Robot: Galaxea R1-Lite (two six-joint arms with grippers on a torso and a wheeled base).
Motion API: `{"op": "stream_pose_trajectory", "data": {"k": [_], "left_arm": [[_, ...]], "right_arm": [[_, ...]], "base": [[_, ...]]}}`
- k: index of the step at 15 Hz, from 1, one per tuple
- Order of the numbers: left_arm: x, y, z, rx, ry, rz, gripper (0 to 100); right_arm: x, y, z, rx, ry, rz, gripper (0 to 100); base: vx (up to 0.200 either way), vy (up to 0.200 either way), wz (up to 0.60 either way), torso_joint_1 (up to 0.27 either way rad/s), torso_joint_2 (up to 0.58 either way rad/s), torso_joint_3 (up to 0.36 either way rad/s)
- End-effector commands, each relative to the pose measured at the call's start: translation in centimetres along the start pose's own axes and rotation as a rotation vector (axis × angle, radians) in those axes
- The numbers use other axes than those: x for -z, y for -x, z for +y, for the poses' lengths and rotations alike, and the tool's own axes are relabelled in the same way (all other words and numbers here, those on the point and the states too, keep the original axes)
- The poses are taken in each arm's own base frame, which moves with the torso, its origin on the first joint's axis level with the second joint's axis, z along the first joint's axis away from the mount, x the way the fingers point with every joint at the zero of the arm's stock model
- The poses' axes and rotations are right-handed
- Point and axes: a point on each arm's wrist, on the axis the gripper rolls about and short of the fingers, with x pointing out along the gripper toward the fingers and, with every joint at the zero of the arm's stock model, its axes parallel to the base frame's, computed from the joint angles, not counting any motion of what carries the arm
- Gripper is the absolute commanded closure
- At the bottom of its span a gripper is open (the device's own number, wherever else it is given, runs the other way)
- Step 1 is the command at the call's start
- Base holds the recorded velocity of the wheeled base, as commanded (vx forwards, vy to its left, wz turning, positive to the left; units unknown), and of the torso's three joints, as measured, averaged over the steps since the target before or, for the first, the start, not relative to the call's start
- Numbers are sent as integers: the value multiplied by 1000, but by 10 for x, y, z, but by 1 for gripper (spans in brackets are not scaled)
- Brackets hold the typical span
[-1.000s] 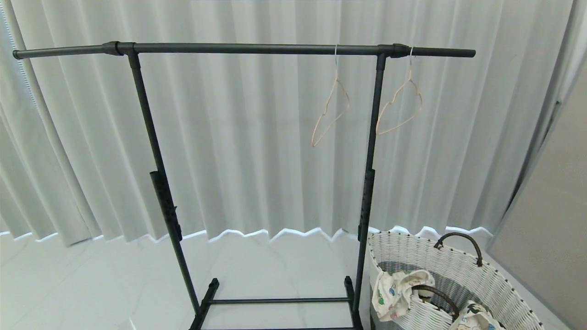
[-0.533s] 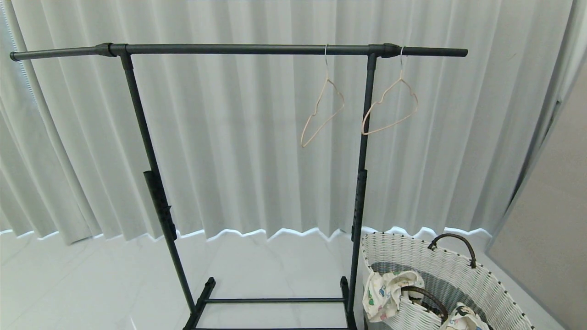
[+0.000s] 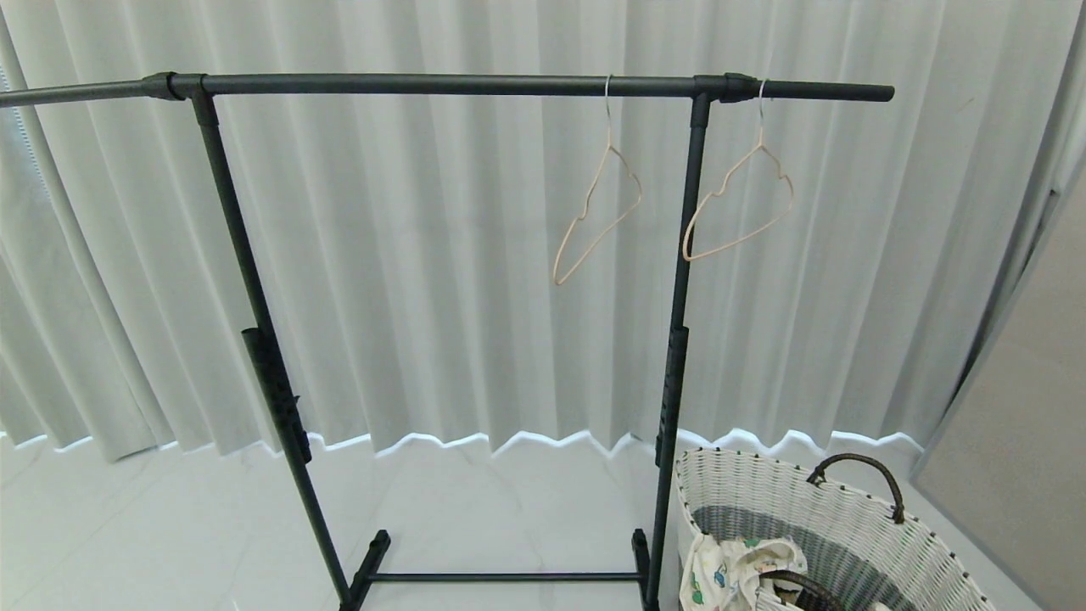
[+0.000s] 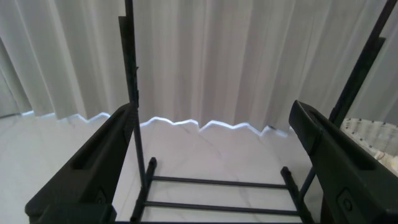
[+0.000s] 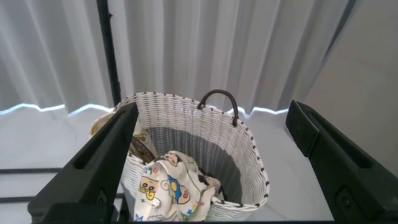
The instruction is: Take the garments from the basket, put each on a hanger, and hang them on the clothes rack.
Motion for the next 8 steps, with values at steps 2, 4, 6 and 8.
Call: {"op": "stream_pose_trajectory", "data": {"k": [2,4,6,8], "left_arm": [[0,0,0,-1,8,1,0],[0,0,0,-1,4,1,0],[0,0,0,-1,8,-1,0],[0,0,0,0,8,-1,0]], "right_arm": [[0,0,0,-1,14,-1,0],[-1,0,0,-1,10,-9,0],[-23,5,1,-78,-37,-61,0],[-74,-12,-1,-182,-96,38,0]], "base": [[0,0,0,0,0,0],[0,0,0,0,0,0],[0,0,0,0,0,0],[0,0,0,0,0,0]]}}
